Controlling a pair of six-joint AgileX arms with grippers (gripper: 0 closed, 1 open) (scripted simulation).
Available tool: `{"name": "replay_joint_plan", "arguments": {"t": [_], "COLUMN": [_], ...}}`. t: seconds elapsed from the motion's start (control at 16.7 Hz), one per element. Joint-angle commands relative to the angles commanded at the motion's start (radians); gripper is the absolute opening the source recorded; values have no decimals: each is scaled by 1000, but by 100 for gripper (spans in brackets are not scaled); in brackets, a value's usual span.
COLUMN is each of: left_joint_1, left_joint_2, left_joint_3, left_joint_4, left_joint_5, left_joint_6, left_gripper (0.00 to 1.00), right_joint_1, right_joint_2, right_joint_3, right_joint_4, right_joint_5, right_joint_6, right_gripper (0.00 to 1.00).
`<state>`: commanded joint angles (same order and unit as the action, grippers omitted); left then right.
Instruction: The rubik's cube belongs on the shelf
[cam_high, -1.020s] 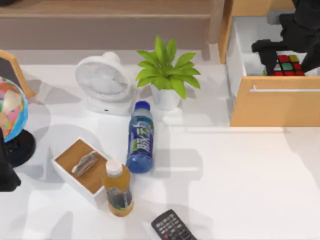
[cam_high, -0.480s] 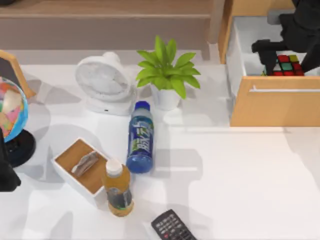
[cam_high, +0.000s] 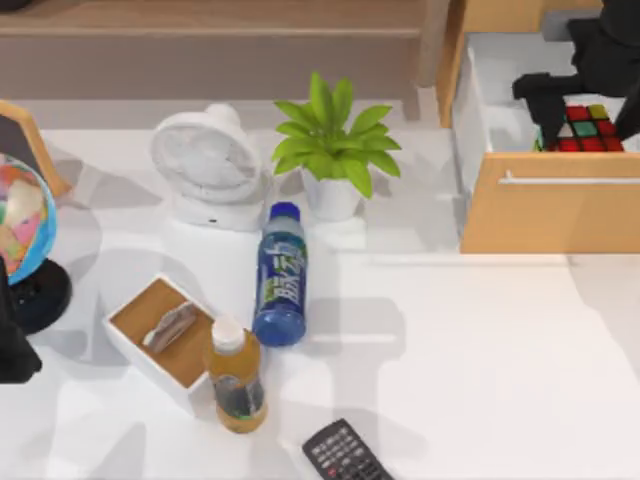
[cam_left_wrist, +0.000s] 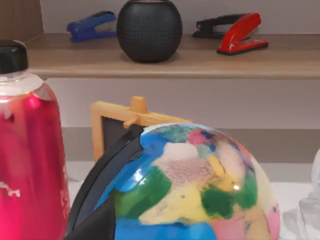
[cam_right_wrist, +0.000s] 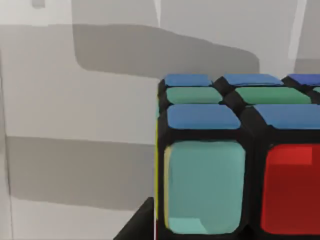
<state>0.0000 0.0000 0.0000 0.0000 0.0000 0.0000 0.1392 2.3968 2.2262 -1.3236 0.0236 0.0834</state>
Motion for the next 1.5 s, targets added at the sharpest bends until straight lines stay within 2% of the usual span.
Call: {"name": "replay_joint_plan", "arguments": {"t": [0.24,0.72,1.14,1.5], "left_joint_1": [0,0,0,0], "left_joint_2": [0,0,0,0], "left_joint_3": [0,0,0,0], "left_joint_4": [0,0,0,0], "left_joint_5": [0,0,0,0], "left_joint_6": [0,0,0,0], "left_gripper": [100,100,100,100], "right_joint_1": [1,-9,22,172], "right_joint_2": [5,83,-22,-241], "right_joint_3": [56,165,87,-67], "right_joint_4": [-60,-59,-47,107], "right_joint_5": [2,-8,27,116], "right_joint_6": [4,16,8,-18], "right_gripper": [0,0,0,0]}}
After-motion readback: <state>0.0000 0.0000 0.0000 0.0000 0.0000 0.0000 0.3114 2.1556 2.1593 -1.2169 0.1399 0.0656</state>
